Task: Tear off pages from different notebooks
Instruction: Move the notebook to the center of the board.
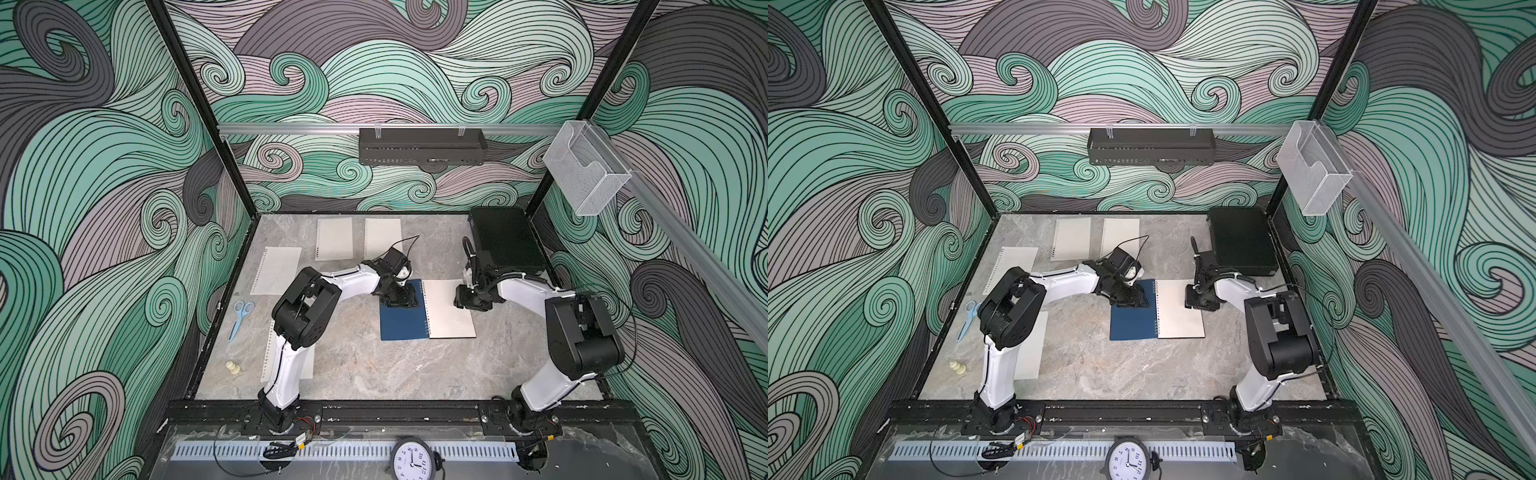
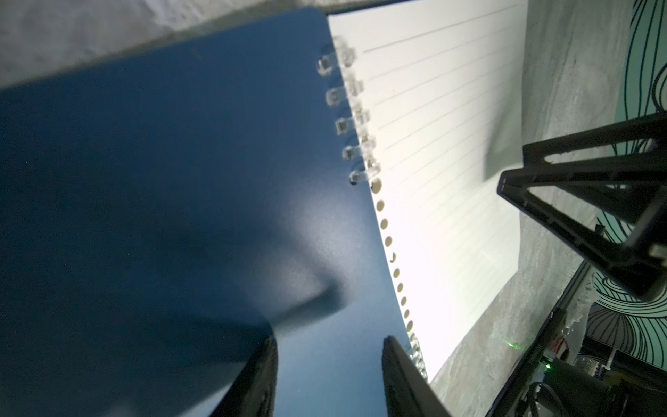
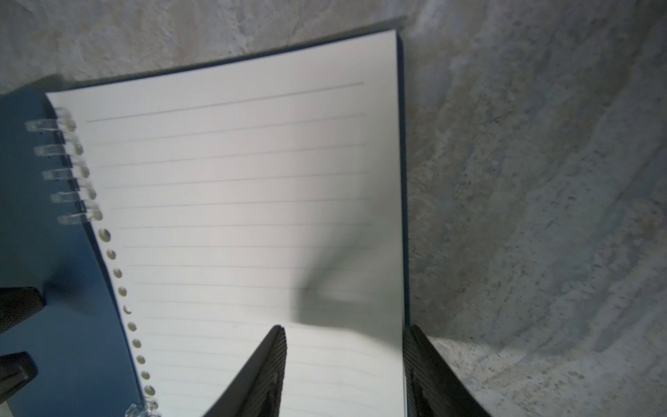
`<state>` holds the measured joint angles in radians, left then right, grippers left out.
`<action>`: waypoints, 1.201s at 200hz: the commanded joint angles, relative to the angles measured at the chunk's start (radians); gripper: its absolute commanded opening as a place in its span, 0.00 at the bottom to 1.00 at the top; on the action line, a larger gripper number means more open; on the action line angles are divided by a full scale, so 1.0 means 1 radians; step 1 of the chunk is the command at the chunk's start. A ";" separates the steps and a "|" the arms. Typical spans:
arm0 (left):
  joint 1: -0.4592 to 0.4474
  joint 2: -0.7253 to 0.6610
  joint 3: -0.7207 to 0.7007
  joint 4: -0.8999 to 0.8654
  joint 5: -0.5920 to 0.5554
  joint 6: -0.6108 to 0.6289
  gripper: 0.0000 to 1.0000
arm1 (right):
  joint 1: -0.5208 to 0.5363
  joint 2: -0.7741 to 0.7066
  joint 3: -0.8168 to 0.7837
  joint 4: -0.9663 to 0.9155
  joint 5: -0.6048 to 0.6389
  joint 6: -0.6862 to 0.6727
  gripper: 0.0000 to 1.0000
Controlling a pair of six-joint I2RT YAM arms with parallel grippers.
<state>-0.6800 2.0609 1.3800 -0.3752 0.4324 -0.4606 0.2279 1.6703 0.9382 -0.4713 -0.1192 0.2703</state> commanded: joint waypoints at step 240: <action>-0.015 -0.034 0.056 -0.127 -0.108 0.046 0.48 | 0.139 0.003 -0.003 0.075 -0.123 0.063 0.53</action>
<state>-0.6907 2.0602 1.4101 -0.4343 0.3740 -0.4473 0.3599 1.6802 0.9352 -0.4316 -0.2028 0.3088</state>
